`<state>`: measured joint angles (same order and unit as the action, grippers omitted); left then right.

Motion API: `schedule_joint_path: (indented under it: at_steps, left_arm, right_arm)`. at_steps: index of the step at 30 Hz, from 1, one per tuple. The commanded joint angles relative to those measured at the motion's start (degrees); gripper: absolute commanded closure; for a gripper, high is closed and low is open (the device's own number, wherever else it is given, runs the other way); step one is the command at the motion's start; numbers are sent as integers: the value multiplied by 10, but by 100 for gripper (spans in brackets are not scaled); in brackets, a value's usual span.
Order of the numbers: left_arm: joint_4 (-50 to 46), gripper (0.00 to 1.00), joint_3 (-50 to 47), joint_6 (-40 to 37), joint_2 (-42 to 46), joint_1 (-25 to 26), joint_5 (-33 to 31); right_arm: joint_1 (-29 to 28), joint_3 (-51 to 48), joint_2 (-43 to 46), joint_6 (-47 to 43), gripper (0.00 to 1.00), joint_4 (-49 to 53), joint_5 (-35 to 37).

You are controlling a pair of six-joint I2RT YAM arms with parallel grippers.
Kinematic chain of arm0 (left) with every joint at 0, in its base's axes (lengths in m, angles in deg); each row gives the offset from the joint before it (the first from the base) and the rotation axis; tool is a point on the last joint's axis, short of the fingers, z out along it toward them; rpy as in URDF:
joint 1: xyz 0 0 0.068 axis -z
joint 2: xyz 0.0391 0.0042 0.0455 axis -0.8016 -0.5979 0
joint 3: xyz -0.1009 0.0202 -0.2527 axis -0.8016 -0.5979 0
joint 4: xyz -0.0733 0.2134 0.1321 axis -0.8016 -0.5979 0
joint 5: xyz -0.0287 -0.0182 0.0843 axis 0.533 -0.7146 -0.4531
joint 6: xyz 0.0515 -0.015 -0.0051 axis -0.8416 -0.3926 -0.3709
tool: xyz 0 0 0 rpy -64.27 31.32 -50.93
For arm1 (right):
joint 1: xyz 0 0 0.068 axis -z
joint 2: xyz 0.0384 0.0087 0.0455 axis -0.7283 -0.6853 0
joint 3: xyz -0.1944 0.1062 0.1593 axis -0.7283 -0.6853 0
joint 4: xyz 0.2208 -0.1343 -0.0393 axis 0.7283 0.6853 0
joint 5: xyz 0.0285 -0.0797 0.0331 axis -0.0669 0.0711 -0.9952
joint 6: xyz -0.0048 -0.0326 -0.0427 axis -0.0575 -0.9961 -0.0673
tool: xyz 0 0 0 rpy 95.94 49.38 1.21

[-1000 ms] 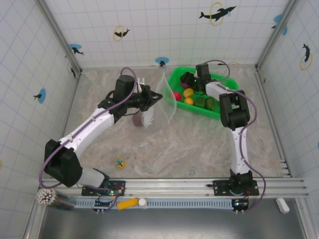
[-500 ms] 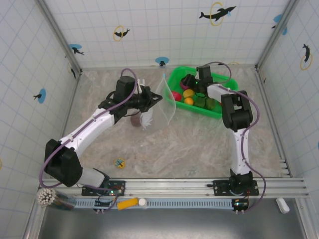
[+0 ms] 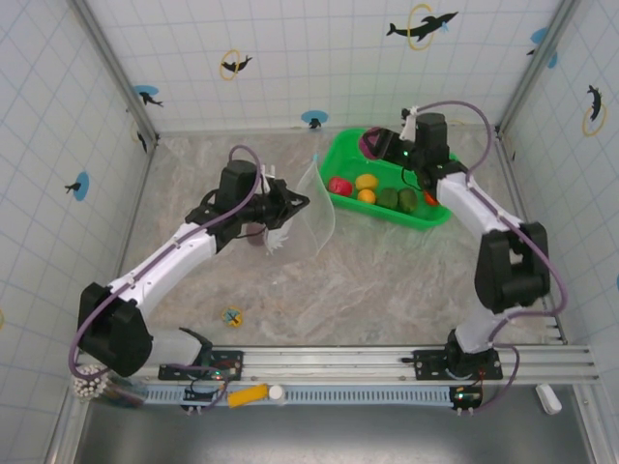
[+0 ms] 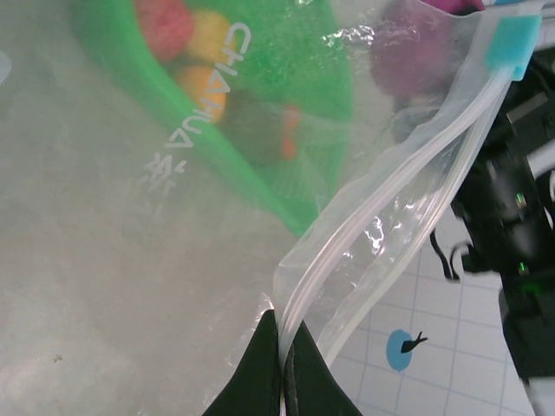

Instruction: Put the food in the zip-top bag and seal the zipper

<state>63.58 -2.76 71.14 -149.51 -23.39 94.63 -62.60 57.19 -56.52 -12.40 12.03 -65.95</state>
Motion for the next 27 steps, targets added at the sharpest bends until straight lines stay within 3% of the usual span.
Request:
schedule_joint_path:
  at_steps: [1,7,13,21,27]
  left_arm:
    - [25,100,0,9,13,0,-7]
    - [19,100,28,11,5,11,-6]
    - [5,100,62,9,-5,18,-7]
    - [-22,100,84,-5,-10,20,-11]
    - [-33,100,91,-14,-5,20,-9]
  right_arm:
    - [-17,-66,85,18,33,-45,-34]
    - [-68,-105,207,28,32,-32,-84]
    - [-137,-126,237,78,32,-72,-126]
    - [-219,-134,213,57,32,-45,-72]
    - [-263,-82,197,-67,32,138,107]
